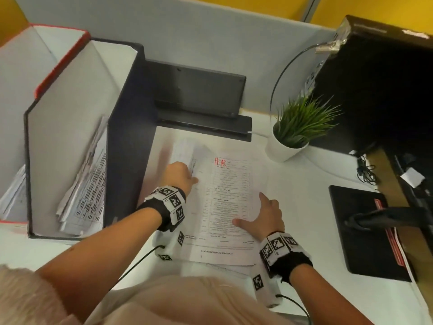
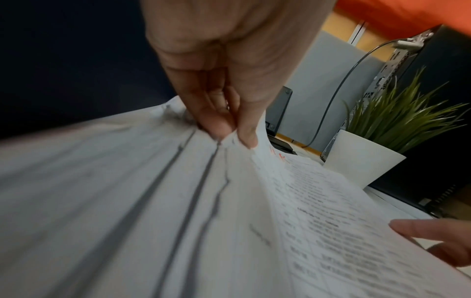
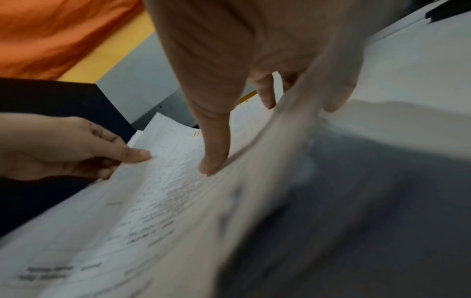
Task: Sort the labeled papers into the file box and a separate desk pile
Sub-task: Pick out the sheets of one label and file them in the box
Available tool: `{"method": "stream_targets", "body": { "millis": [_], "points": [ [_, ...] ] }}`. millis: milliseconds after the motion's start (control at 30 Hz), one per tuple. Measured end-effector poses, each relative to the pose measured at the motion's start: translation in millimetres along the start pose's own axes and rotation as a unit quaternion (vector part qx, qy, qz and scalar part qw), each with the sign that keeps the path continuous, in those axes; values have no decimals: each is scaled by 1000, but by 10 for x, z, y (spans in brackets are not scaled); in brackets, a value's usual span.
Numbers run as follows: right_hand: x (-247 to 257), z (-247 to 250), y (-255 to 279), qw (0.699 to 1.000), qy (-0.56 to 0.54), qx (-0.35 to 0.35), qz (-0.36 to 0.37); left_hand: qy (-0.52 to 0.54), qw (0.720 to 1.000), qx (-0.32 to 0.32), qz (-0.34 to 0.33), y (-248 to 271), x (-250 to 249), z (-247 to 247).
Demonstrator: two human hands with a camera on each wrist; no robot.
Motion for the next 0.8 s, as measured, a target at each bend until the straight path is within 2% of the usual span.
{"method": "stream_targets", "body": {
  "millis": [100,233,300,433,500,700,800],
  "points": [
    [-9,137,38,999,-22,-30,8,4,999,-14,-36,6,-1,14],
    [121,402,68,987,-120,-78,70,-57,995,-20,-83,66,-58,-3],
    [195,471,60,979,-177,-62,86,-62,988,-59,-130,139,-126,49],
    [199,432,16,970,-237,36,44,-31,972,-117,-201,257,-191,146],
    [170,414,21,962,-262,63,32,19,971,-130,-198,262,-147,198],
    [133,397,48,955,-283,72,43,123,965,-115,-199,263,-54,271],
    [102,375,27,939,-330,80,61,164,966,-59,-191,225,-37,199]
  ]
}}
Point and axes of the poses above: each hand's wrist, its own y-axis away from the middle knuckle, its own z-axis out of the back of the hand, x = y × z, the point moved 8 cm from there along -y, towards the middle knuckle, and after that the axes turned 13 degrees about x, right-handed, at the moved point
